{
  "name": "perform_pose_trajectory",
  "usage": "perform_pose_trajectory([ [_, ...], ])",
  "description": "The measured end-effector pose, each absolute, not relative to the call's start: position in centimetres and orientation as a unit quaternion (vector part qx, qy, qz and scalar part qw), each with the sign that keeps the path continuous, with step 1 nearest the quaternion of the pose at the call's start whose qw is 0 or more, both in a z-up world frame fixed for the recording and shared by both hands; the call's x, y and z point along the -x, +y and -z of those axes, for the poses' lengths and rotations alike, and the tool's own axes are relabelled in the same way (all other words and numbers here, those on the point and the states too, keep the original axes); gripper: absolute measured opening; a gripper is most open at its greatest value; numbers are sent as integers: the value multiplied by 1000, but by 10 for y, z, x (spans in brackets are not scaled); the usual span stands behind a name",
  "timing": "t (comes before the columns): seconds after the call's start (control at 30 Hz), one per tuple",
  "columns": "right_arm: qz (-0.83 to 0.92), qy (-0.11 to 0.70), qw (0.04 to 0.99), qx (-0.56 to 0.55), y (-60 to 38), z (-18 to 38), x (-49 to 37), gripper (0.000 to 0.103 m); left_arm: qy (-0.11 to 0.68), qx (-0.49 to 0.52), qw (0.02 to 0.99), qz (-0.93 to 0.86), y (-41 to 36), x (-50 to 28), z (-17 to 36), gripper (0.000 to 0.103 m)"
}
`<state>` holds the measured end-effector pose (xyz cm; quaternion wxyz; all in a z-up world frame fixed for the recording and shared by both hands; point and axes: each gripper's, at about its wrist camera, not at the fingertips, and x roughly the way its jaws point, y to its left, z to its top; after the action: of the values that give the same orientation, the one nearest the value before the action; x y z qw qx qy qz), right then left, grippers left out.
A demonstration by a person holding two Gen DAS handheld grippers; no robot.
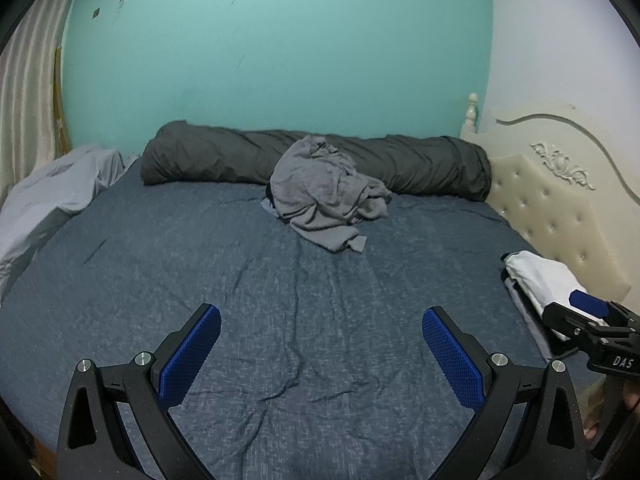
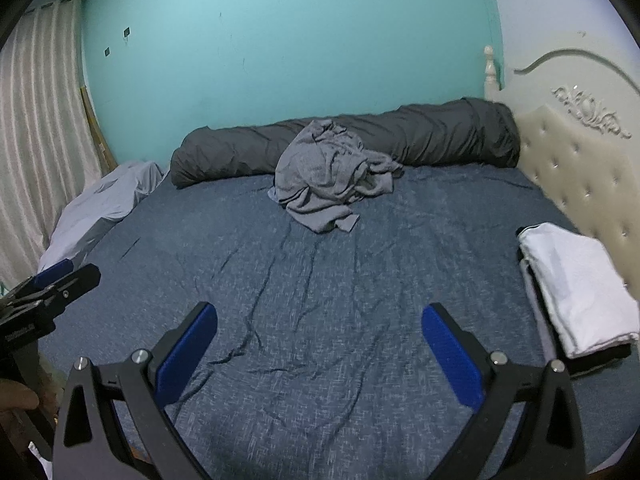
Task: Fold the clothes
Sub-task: 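Reach the right tool to the grey garment and close on it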
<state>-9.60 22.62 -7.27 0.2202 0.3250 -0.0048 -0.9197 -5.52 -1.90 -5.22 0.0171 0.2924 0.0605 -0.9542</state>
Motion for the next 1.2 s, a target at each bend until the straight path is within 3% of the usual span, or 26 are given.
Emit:
perform_pose_trajectory([
  [0.5, 906, 29, 246, -342, 171, 159, 227, 102, 120, -328, 35, 936, -64, 168, 166, 103],
  [0.87, 890, 55, 263, -369, 116, 237, 346, 102, 207, -352, 64, 911, -112, 229, 271, 103],
  [1.2, 877, 88, 275, -384, 43, 292, 443, 102, 233, -362, 85, 899, -145, 253, 317, 103],
])
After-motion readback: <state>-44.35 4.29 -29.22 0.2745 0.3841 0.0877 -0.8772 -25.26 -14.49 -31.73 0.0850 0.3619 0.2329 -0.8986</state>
